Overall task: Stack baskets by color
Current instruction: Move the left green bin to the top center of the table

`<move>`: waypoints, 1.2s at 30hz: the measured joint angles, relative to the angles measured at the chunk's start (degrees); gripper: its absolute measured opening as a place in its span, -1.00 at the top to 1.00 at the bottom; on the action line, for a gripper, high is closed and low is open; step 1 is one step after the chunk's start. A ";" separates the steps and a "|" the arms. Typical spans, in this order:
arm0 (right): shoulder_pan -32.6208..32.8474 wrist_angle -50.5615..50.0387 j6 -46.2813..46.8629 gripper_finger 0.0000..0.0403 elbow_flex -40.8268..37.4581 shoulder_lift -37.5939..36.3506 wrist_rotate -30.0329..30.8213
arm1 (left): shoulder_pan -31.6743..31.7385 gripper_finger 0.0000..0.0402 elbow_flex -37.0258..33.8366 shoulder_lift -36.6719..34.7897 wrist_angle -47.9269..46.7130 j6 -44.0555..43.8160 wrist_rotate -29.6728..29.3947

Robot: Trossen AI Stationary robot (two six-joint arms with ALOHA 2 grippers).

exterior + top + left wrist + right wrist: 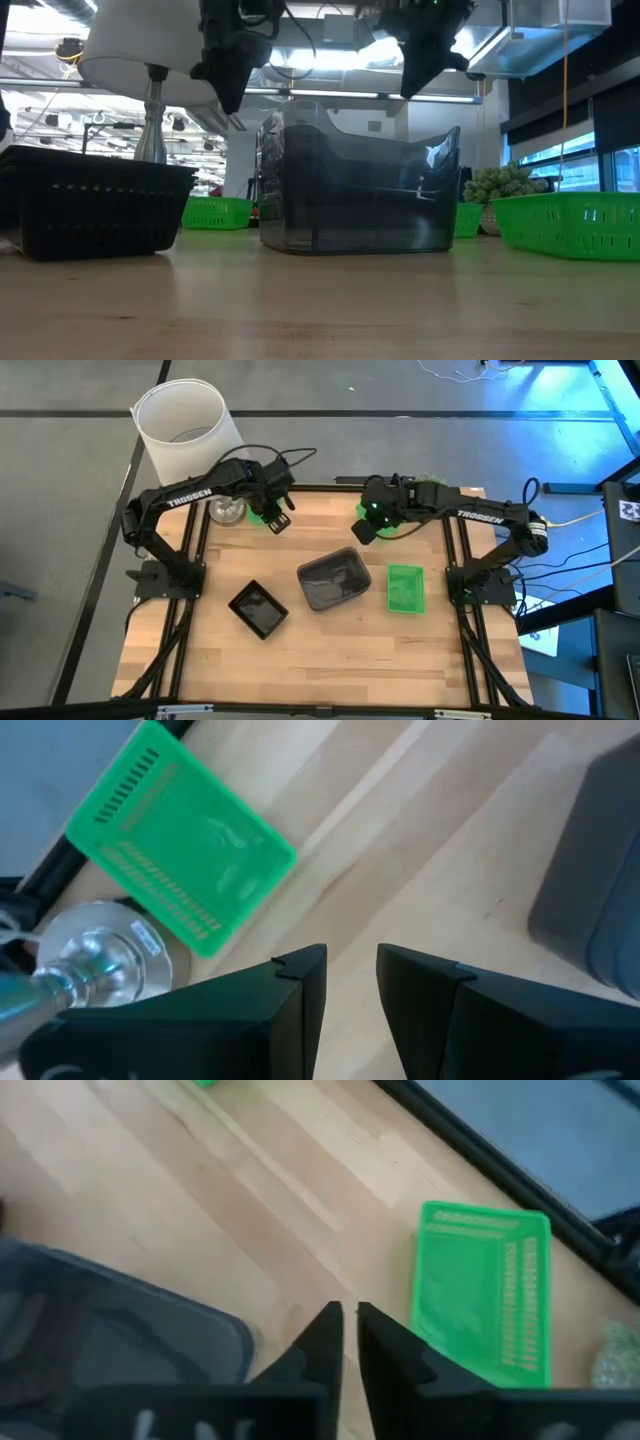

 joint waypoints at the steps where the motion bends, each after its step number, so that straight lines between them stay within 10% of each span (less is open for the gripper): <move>1: -0.85 -0.32 -0.01 0.80 -0.08 0.32 -0.48 | 0.66 0.59 0.00 0.00 0.19 0.71 0.72; 11: -11.10 -1.44 -0.75 0.38 -0.06 6.66 -8.33 | 6.03 0.59 0.00 0.00 2.02 4.33 7.43; 36: -21.12 -0.91 -21.16 0.36 -0.06 20.19 -13.57 | 2.50 0.59 0.02 1.43 8.63 1.56 3.90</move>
